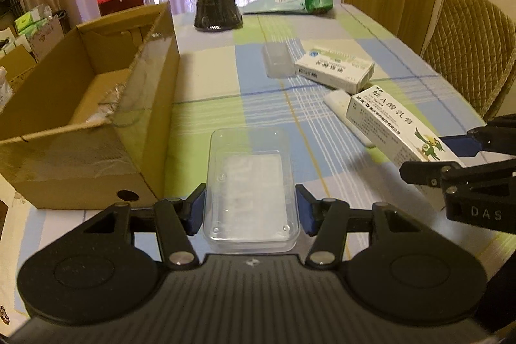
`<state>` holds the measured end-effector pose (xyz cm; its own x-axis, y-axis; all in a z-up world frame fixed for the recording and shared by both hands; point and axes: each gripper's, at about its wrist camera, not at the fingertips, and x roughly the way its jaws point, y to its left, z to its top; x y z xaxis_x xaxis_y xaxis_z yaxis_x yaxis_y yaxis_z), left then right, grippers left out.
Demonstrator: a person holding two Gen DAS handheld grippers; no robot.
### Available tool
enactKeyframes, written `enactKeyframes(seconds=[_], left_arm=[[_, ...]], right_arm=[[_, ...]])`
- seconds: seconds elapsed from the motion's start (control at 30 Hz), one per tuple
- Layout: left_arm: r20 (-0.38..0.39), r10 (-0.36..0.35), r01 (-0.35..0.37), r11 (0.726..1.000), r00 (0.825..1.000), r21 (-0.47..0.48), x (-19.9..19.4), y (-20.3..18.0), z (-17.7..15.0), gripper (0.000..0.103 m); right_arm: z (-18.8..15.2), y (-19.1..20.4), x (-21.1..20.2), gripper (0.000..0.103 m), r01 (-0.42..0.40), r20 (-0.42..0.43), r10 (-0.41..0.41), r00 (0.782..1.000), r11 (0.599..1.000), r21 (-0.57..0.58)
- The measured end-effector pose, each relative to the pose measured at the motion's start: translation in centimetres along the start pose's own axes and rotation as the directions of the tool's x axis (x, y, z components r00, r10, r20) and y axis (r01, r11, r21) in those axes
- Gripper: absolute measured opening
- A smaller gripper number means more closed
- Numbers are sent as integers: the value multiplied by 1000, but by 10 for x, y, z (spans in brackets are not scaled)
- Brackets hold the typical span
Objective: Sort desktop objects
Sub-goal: 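Carry the clear tray and white tube box with both tools over the cardboard box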
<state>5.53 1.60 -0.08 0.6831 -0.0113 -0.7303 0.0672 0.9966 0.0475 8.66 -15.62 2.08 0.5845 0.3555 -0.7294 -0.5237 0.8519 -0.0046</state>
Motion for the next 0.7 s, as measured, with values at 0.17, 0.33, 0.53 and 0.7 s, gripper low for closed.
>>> enactKeyframes(seconds=[0.17,0.33,0.53,0.7], left_arm=[[36,7,-7,1000,999,-3,-20,4,3,51],[61,13,-12,1000,998,-14,-36,11,4,51],[88,27,-24,999,996,-25,-52,22,5,51],[116,48,-43,998,992,-45,-64,37,8,51]], right_arm=[[8,6,-14,37,0,33,0,999,1000,-4],[18,14,-26,37,-2,63,3,998,1000,-17],[30,25,-32,37,-21,88,23,996,999,-33],[40,34,-31,37,-41,97,46,994,998,-47]])
